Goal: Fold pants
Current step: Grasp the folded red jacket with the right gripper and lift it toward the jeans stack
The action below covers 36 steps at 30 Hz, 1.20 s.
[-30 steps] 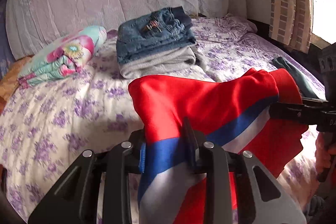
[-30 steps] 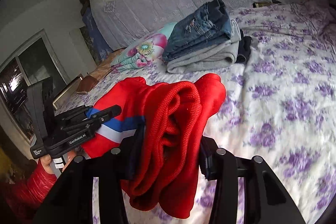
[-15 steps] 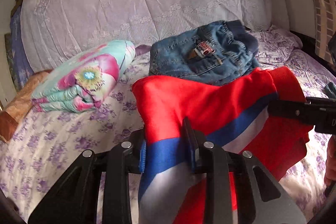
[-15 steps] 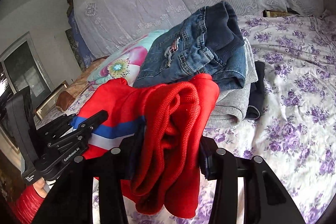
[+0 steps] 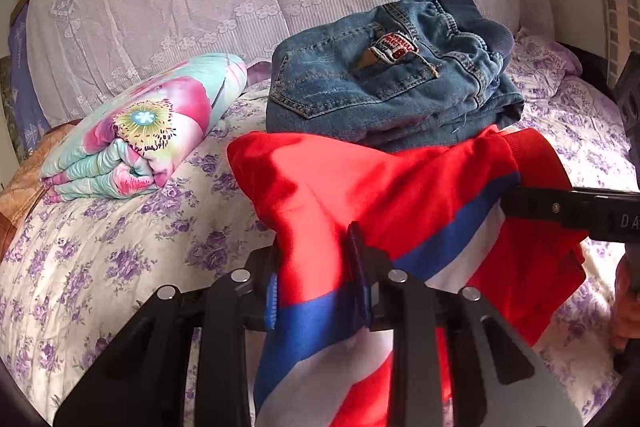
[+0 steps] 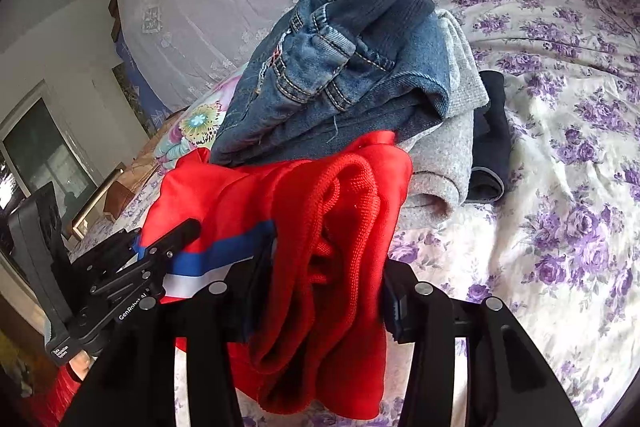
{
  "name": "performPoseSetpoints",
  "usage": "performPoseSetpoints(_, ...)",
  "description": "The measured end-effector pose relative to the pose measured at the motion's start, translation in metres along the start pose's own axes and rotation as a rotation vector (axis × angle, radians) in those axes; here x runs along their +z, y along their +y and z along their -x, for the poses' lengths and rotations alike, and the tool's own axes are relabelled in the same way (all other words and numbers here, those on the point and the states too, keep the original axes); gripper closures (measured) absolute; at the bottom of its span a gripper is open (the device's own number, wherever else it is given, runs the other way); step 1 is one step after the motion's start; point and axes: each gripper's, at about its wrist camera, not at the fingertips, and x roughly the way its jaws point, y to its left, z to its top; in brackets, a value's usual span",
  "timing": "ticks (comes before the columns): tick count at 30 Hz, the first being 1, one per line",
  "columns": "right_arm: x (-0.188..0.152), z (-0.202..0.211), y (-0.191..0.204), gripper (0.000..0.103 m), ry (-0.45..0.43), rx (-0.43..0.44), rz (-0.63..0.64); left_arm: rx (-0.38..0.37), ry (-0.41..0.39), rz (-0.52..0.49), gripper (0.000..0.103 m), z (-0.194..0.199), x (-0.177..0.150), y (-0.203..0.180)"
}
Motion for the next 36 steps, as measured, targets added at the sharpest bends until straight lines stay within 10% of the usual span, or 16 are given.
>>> performPoseSetpoints(12, 0.004, 0.026, 0.010, 0.058, 0.017, 0.088, -0.074, -0.027, -0.105, 0.076, 0.085, 0.057, 0.007, 0.024)
performPoseSetpoints(17, -0.002, 0.009, -0.006, 0.056, 0.055, 0.031, -0.106, -0.017, 0.021, 0.065, 0.085, 0.024, -0.003, 0.022)
performPoseSetpoints(21, -0.004, 0.006, -0.007, 0.034, 0.072, 0.023, -0.080, -0.050, 0.068, 0.106, 0.065, 0.014, -0.008, 0.030)
performPoseSetpoints(31, -0.018, -0.021, -0.021, 0.026, 0.146, 0.076, -0.146, -0.108, 0.183, 0.103, 0.049, -0.017, -0.025, 0.026)
performPoseSetpoints(33, -0.018, -0.019, -0.020, 0.049, 0.132, 0.094, -0.153, -0.171, 0.209, 0.171, 0.050, -0.022, -0.026, 0.037)
performPoseSetpoints(36, -0.020, -0.007, -0.004, 0.064, 0.083, 0.081, -0.100, -0.269, 0.203, 0.252, 0.082, -0.015, -0.026, 0.048)
